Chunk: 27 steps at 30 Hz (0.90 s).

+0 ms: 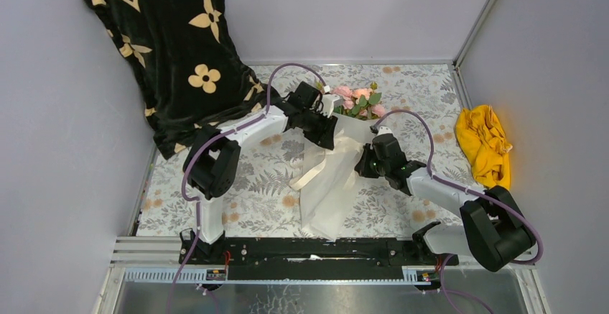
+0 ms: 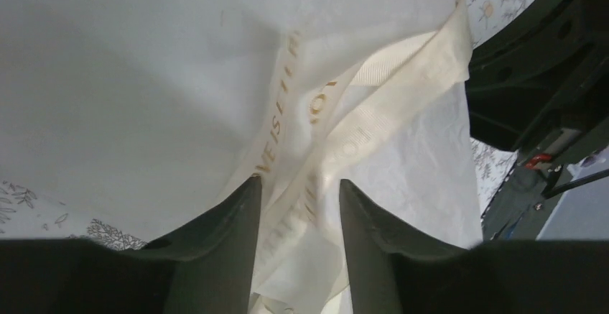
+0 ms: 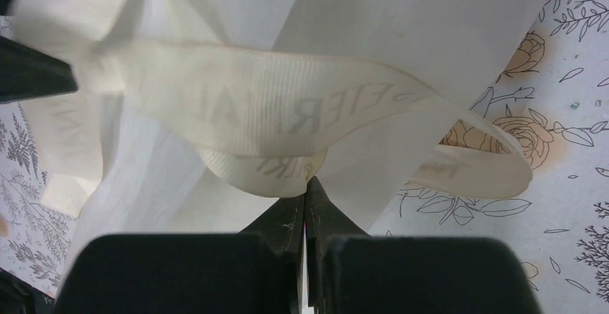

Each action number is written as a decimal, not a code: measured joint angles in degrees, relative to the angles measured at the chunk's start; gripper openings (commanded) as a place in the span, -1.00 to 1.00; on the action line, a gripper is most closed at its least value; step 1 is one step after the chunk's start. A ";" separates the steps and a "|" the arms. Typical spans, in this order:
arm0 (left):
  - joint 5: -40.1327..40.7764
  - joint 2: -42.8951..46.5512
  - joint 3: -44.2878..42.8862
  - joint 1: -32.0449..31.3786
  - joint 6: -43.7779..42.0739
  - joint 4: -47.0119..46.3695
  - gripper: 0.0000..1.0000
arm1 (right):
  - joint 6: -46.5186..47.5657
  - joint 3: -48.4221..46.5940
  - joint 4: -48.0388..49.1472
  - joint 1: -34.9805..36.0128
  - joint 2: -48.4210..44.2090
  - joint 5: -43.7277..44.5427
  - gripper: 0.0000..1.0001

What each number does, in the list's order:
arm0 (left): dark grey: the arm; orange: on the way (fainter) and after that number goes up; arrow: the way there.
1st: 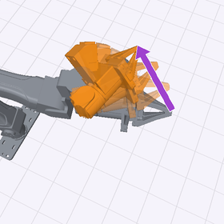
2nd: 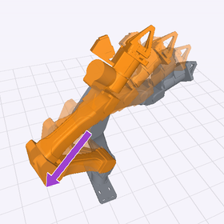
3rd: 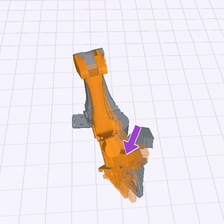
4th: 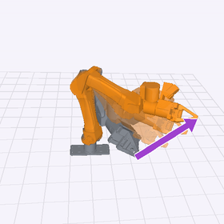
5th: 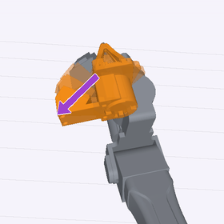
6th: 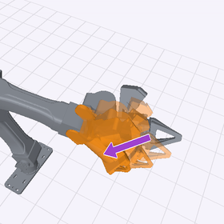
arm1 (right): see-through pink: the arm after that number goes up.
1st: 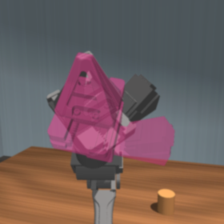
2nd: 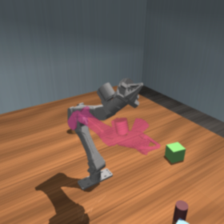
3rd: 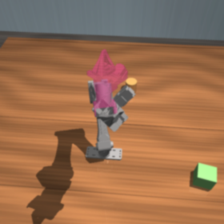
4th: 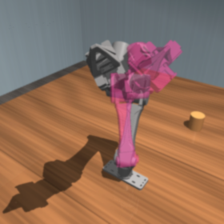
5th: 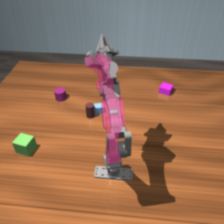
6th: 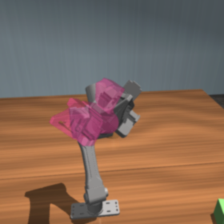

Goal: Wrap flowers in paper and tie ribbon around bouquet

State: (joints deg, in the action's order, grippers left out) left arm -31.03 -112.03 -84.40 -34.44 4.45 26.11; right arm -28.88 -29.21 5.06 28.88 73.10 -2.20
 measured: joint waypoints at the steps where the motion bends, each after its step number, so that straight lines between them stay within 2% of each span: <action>1: 0.26 0.00 -0.81 0.00 -1.46 1.07 0.26 | 0.00 0.00 -0.07 0.00 0.00 0.13 -1.00; 4: 1.07 0.02 -3.15 0.00 -6.05 4.61 0.42 | 0.00 0.00 -0.39 0.00 0.02 0.22 -1.00; 6: 1.90 0.15 -4.37 0.02 -9.55 7.56 0.44 | 0.00 0.00 -0.87 0.00 0.15 0.22 -1.00; 8: 2.62 0.35 -5.29 0.31 -12.57 10.51 0.38 | 0.04 0.00 -1.44 0.00 0.48 0.24 -1.00; 11: 2.99 1.16 -5.64 2.03 -16.13 14.05 0.14 | 0.17 0.00 -2.10 0.00 0.92 0.24 -1.00; 13: 3.04 1.79 -5.46 4.59 -17.49 15.06 0.13 | 0.37 0.00 -2.40 0.00 0.92 0.66 -1.00; 18: 5.90 1.99 -2.38 12.31 -19.34 14.45 0.40 | 1.05 -0.02 -3.13 0.00 0.98 1.55 -1.00; 23: 6.47 -1.03 1.86 12.85 -20.44 13.51 0.47 | 1.55 -0.13 -3.28 0.00 1.05 1.62 -1.00; 25: 6.38 -3.04 2.38 12.31 -20.74 13.25 0.39 | 1.70 -0.24 -3.41 0.00 1.05 1.70 -1.00; 26: 6.38 -3.43 2.40 12.20 -20.79 13.16 0.26 | 1.73 -0.31 -3.54 0.00 1.05 1.70 -1.00; 27: 6.49 -4.13 2.45 11.85 -21.07 12.85 0.02 | 1.84 -0.44 -3.85 0.00 1.05 1.75 -1.00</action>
State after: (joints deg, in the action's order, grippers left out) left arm -24.53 -116.16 -81.95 -22.59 -16.62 38.96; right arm -27.05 -29.65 1.21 28.88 74.15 -0.45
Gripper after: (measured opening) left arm 0.706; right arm 0.011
